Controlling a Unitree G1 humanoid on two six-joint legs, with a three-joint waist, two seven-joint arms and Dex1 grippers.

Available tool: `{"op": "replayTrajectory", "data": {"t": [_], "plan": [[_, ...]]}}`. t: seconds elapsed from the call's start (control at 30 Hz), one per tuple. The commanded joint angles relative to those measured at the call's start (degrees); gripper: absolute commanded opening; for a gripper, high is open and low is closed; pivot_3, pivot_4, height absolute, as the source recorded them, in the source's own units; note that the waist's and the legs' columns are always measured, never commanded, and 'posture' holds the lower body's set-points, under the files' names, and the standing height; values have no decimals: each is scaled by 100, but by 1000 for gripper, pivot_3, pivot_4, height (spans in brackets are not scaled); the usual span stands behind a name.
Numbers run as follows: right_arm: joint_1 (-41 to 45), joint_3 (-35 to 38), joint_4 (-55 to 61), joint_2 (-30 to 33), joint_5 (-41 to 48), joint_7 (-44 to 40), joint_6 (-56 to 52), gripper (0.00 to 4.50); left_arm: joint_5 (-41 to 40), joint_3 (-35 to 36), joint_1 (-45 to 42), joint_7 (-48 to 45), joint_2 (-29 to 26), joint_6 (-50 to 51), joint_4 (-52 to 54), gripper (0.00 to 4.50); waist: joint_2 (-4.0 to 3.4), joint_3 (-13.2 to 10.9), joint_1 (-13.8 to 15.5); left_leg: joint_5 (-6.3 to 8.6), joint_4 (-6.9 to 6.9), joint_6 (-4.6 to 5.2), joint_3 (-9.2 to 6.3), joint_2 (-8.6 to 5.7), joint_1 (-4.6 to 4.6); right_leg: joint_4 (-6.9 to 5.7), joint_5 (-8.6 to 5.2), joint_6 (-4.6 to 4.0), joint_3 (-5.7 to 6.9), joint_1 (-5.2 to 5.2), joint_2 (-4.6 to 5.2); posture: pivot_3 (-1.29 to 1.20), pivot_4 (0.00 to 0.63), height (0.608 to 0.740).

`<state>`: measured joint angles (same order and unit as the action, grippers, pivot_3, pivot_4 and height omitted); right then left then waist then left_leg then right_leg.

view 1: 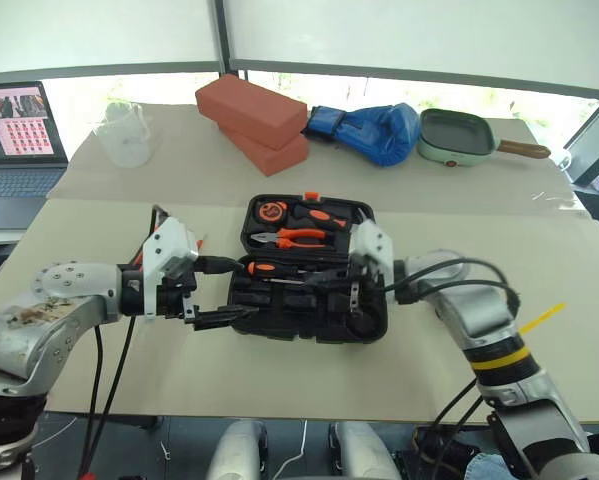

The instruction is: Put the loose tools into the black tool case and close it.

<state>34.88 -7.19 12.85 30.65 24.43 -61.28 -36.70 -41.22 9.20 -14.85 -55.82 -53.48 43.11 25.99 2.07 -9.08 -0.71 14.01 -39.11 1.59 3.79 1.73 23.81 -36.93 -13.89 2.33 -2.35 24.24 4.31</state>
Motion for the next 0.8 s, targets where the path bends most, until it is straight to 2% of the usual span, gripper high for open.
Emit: {"op": "replayTrajectory", "data": {"t": [0.03, 0.2, 0.23, 0.27, 0.3, 0.37, 0.5, 0.63, 0.8], "plan": [[-335, 807, 1151, 897, 1067, -887, -263, 1101, -251, 1129, 810, 366, 4, 350, 257, 4500, -1, 0, 12, 1, 0, 1, -3, 1, 0, 7, 0, 0, 4, -4, 0, 0, 150, 738], [-471, 1128, 1355, 1417, 1579, -1023, -382, 2821, -1, 2661, 2629, 478, 133, 419, 699, 4500, 1, -1, -75, 8, 17, 7, 8, 12, -5, 21, 0, -2, 3, -2, 9, 0, 150, 738], [-489, 1151, 1349, 1468, 1613, -1025, -377, 3035, 73, 2942, 2930, 524, 204, 434, 713, 4500, 2, -1, -61, 8, 16, 6, 7, 12, -7, 19, -2, -5, 4, -2, 8, 0, 150, 738], [-497, 1161, 1344, 1502, 1641, -1016, -372, 3567, 120, 3136, 3142, 558, 251, 434, 719, 4500, 2, -1, -54, 6, 16, 3, 5, 13, -9, 17, -6, -11, 8, -3, 8, 0, 150, 738], [-523, 1186, 1336, 1533, 1667, -1018, -353, 3758, 194, 3336, 3345, 658, 354, 413, 741, 4500, 2, -1, -33, 5, 16, 2, 6, 13, -12, 16, -6, -14, 8, -3, 7, 0, 150, 738], [-589, 1207, 1314, 1578, 1673, -992, -284, 4472, 305, 3569, 3582, 899, 527, 375, 821, 4500, 2, -1, -6, 5, 16, 1, 8, 13, -26, 15, -8, -18, 8, -11, 9, 0, 150, 738], [-703, 1128, 1301, 1614, 1488, -994, 5, 4472, 376, 3542, 3643, 1145, 422, 598, 903, 4500, 7, 2, 81, 5, 11, 1, 8, 9, -27, 17, -7, -17, 10, -16, 13, 0, 150, 738], [-719, 1165, 1407, 1578, 1626, -847, -15, 4472, 60, 3111, 2849, 1543, -129, 1539, 649, 4500, 8, 1, 124, 3, 11, -1, 6, 9, -27, 12, -6, -19, 13, -14, 9, 0, 150, 738], [-1050, 1136, 1667, 1550, 1379, -599, 285, 4472, -148, 1745, 757, 2073, -634, 2837, -198, 4500, 7, 2, 130, 2, 12, -3, 7, 8, -25, 9, -5, -21, 13, -11, 4, 0, 150, 738]]}}
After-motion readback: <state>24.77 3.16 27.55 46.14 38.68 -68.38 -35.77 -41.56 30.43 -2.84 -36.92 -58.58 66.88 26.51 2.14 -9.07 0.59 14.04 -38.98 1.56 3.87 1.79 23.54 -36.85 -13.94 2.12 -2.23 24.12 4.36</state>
